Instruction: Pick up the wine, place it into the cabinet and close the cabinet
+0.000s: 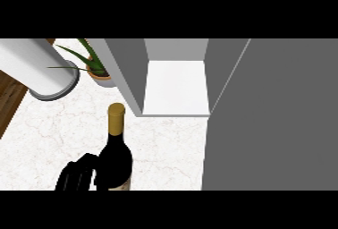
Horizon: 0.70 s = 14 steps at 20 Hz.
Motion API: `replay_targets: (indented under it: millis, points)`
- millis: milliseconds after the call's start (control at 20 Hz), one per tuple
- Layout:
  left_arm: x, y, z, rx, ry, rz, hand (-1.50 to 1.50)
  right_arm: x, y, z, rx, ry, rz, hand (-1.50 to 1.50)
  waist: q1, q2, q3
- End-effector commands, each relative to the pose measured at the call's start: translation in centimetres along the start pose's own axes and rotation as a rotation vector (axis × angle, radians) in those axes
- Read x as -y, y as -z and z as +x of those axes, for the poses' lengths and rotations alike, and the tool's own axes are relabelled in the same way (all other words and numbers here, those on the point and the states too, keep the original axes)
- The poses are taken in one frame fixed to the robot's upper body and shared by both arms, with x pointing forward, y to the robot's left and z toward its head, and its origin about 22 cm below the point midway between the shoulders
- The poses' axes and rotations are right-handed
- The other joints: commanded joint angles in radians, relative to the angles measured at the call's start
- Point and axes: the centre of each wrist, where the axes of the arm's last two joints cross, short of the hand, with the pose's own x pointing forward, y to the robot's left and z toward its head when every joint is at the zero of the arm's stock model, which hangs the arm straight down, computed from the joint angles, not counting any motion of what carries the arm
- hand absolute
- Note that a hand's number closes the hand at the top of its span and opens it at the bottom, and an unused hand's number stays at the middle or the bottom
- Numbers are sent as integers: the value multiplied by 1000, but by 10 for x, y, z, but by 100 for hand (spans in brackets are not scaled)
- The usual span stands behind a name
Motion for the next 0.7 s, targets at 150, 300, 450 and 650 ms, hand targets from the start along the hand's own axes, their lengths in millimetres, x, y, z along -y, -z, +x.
replay_targets:
  millis: [150, 300, 450, 650]
  points:
    - [43, 19, 36, 17, -29, -21, 150, 2, -3, -12, -15, 12, 3, -150, -3, 1, -1]
    - [60, 43, 46, 57, -2, -29, 150, -14, 4, 0, -6, 9, 6, -150, -3, 1, -1]
    - [74, 43, 56, 86, -11, -6, 150, 0, 0, -11, 7, -1, -12, -150, -3, 1, -1]
    - [103, 78, 77, 40, -53, -22, 150, -20, -9, -2, -5, 6, 7, -150, -7, 0, -1]
